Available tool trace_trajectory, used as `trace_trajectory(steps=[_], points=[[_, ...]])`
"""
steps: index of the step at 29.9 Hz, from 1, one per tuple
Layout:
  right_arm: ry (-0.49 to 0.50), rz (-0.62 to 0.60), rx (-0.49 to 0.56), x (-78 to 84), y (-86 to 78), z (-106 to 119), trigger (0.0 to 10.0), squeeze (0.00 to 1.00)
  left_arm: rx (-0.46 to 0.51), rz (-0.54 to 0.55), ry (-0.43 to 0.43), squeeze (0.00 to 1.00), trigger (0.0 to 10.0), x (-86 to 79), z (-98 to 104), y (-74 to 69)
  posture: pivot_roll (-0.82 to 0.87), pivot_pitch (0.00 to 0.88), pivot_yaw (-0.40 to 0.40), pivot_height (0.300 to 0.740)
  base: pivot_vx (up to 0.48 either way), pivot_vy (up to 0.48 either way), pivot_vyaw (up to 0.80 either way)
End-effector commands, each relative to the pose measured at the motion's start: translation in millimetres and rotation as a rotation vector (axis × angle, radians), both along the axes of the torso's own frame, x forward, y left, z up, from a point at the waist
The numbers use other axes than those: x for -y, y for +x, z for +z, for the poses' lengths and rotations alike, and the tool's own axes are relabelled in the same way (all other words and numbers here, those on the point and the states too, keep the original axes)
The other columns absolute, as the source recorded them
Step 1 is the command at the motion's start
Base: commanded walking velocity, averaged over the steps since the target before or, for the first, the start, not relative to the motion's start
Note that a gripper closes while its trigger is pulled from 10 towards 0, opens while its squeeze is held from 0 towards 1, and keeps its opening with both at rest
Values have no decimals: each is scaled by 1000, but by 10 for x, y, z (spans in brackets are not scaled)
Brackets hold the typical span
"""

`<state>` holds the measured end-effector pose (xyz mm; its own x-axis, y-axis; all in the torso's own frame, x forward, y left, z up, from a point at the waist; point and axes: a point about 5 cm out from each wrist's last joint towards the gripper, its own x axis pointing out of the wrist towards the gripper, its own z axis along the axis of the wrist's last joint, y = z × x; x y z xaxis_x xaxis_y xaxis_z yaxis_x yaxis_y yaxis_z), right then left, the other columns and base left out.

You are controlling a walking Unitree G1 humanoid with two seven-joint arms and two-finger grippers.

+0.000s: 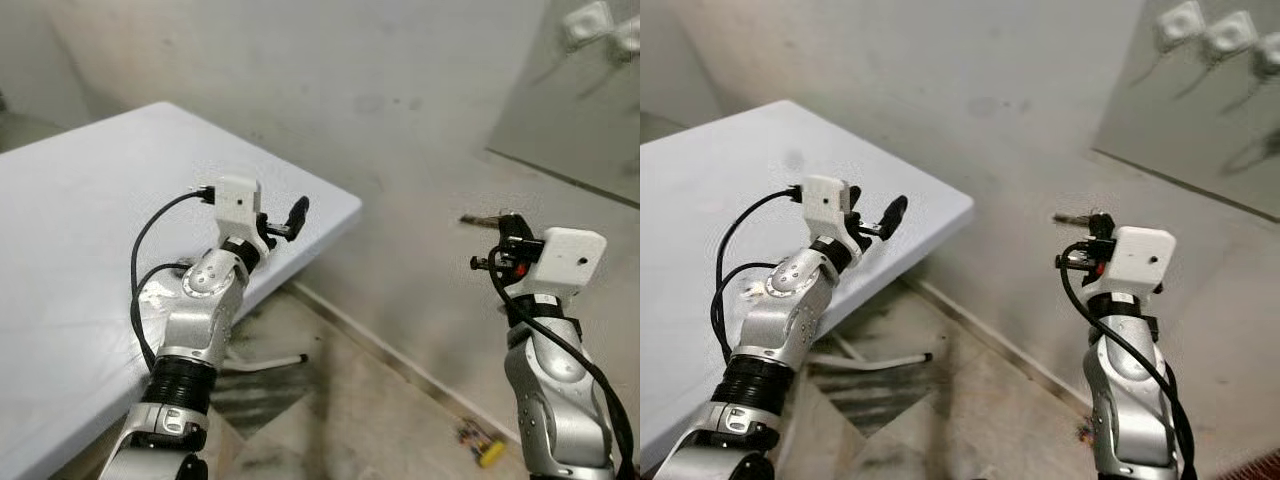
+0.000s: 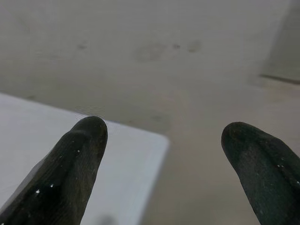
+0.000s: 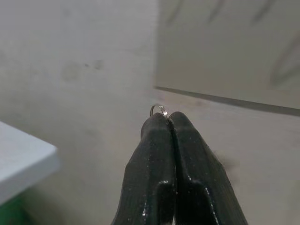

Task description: Hang keys on a hook

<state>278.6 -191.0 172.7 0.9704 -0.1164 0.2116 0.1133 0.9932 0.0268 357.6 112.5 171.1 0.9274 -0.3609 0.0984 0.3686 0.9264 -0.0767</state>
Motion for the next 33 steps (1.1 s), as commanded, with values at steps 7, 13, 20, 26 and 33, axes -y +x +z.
trace_trajectory(steps=[7, 13, 20, 26, 33], points=[[-14, 1, 0, -15, -4, 31, 10000, 0, 2, -27, -7, 0, 10000, 4, 44, -22, -84, 68, 28, 727, 0, 0, -775], [-27, -3, 1, -11, -5, 33, 10000, 0, -23, -59, -32, 0, 10000, 25, 10, -43, -87, 63, 17, 727, 0, 0, -254], [-33, 15, -2, -26, -5, 37, 10000, 0, -37, -69, -46, 0, 10000, 39, -1, -54, -89, 47, 7, 727, 0, 0, 0], [-37, 17, 0, -24, -6, 41, 10000, 0, -47, -84, -57, 0, 10000, 47, 1, -56, -90, 51, 7, 727, 0, 0, 0], [-35, 18, -4, -34, -16, 29, 10000, 0, -48, -90, -66, 0, 10000, 49, 8, -67, -90, 59, 9, 727, 247, 0, 0]])
